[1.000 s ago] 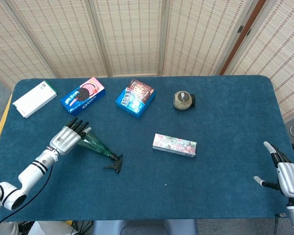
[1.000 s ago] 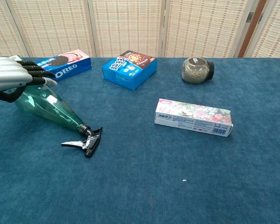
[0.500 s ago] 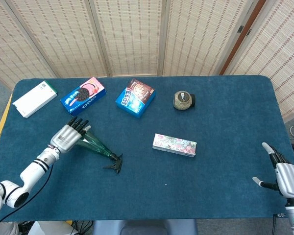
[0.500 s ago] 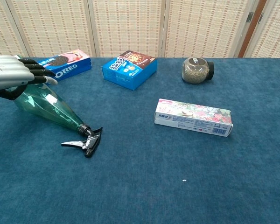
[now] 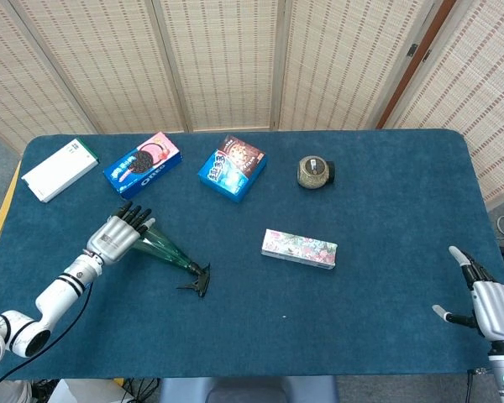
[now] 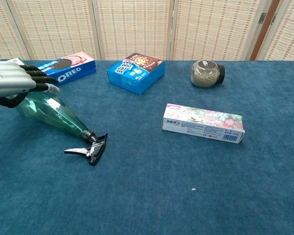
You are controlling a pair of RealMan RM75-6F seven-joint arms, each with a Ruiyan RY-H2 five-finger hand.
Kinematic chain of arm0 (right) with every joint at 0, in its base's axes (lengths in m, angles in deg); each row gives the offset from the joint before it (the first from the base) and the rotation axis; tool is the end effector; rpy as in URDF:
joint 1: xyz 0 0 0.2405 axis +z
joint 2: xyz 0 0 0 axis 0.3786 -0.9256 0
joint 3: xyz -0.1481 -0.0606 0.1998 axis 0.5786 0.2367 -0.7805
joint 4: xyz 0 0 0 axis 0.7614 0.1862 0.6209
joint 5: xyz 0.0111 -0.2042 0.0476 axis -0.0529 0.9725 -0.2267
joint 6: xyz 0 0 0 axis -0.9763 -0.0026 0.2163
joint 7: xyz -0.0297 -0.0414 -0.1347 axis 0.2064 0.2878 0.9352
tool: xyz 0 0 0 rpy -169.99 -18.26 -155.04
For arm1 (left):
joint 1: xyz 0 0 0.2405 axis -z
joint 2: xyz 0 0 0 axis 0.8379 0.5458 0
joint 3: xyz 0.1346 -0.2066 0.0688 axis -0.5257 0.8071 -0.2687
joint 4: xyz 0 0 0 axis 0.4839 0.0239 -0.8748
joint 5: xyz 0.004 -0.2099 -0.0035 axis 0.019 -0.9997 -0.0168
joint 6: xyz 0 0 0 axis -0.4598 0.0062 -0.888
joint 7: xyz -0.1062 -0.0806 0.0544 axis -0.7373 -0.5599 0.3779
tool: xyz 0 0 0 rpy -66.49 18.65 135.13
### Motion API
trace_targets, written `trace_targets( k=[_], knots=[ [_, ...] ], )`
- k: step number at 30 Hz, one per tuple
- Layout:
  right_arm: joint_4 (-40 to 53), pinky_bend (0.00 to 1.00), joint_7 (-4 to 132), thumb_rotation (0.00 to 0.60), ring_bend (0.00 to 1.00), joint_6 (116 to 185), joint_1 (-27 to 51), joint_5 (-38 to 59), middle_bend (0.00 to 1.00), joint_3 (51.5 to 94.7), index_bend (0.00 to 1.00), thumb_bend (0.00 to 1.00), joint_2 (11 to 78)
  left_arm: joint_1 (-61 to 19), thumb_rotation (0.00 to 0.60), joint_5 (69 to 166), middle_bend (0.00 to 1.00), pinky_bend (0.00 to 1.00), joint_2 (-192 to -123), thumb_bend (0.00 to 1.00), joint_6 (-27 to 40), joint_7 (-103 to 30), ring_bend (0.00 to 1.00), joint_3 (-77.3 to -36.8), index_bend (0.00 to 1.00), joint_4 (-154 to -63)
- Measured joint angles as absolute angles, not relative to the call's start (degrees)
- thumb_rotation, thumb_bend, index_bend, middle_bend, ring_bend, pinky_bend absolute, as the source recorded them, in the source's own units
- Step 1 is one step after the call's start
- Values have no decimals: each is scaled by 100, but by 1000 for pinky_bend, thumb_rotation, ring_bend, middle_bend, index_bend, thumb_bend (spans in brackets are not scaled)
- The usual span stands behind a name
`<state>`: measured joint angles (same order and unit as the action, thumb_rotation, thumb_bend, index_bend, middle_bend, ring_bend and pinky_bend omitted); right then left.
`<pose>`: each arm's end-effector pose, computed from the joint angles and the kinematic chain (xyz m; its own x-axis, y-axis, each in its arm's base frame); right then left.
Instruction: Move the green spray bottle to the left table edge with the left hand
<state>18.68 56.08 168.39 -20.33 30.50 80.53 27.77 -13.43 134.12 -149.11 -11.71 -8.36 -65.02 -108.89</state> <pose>-0.3468 -0.1642 0.1515 0.2879 -0.0641 0.9555 -0.9499 0.1077 0.2935 -0.2420 0.3700 0.0568 0.9295 0.0828 0.3594 0.3484 -0.5166 -0.7821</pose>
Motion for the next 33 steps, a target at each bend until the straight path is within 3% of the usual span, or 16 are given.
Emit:
trace_targets(
  k=[15,33],
  knots=[
    [1853,412,5613,600,209,16807,-2022,3049,156,8057,106,0,2805,-1419,600,13066,6,0,-14760,1000,-1189,-451,0,-6545,0,-11118],
    [1835,412,5598,600,208,16796,-2007,3059,155,8056,106,0,2830,-1505,600,12735,142,0,-14491,1000,-1078,-91,0,-6591,117,-11571]
  ],
)
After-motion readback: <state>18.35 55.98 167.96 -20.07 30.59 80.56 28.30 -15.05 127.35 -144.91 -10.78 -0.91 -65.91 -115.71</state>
